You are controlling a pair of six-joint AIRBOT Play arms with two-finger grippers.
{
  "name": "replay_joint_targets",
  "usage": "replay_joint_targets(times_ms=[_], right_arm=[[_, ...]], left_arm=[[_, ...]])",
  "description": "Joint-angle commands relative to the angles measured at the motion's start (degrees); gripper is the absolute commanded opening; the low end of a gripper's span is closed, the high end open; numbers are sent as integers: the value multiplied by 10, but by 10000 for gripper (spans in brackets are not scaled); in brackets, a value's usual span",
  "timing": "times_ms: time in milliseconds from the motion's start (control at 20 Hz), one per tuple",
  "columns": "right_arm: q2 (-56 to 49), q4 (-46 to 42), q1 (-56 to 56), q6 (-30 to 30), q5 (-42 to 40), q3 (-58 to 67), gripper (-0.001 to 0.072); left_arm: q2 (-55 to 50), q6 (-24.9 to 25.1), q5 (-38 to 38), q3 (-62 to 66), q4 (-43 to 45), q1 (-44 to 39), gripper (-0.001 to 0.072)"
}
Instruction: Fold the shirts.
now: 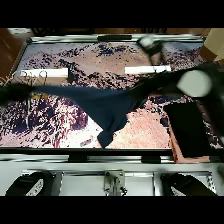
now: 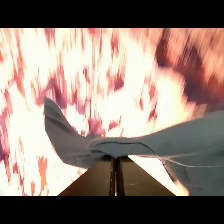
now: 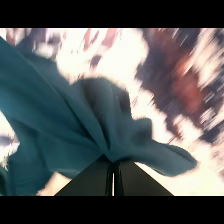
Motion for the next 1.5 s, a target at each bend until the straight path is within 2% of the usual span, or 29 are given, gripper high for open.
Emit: replay_joint_targets(times_ms=[0, 150, 250, 350, 450, 600, 700, 750, 850, 950, 1100, 1250, 1300, 1400, 1450], right_arm=[[112, -31, 0, 8, -23, 115, 65], [180, 30, 0, 44, -85, 156, 65], [207, 54, 0, 46, -78, 159, 65], [215, 26, 0, 46, -18, 159, 64], [201, -4, 0, 60, 86, 158, 65], [146, -9, 0, 78, 231, 135, 65], [114, -13, 0, 64, 248, 65, 65], [98, -17, 0, 51, 230, 21, 65], [60, -19, 0, 45, 138, -71, 65], [2, -29, 0, 50, -15, -137, 65], [-93, -53, 0, 129, -205, -147, 65], [-146, -24, 0, 193, -359, -147, 65], [-155, -7, 0, 220, -381, -147, 65], [-170, 41, 0, 257, -368, -147, 66], [-171, 59, 0, 254, -337, -147, 142]], left_arm=[[34, -30, 20, 228, 10, 7, 28], [45, -55, 16, 341, 8, 7, 28], [54, -55, -8, 349, 9, 7, 28], [49, -54, -87, 346, 17, 7, 29], [47, -52, -154, 315, 25, 7, 29], [52, -48, -188, 213, 26, 7, 29], [54, -45, -184, 121, 26, 7, 29], [54, -37, -174, 68, 26, 7, 29], [53, -20, -127, -33, 26, 7, 30], [51, -21, -76, -115, 21, 7, 30], [47, -22, -21, -181, 11, 7, 30], [47, -22, -3, -198, 9, 7, 31], [47, -22, -2, -201, 9, 7, 31], [46, -20, 1, -206, 9, 7, 31], [45, -20, 2, -208, 9, 7, 31]])
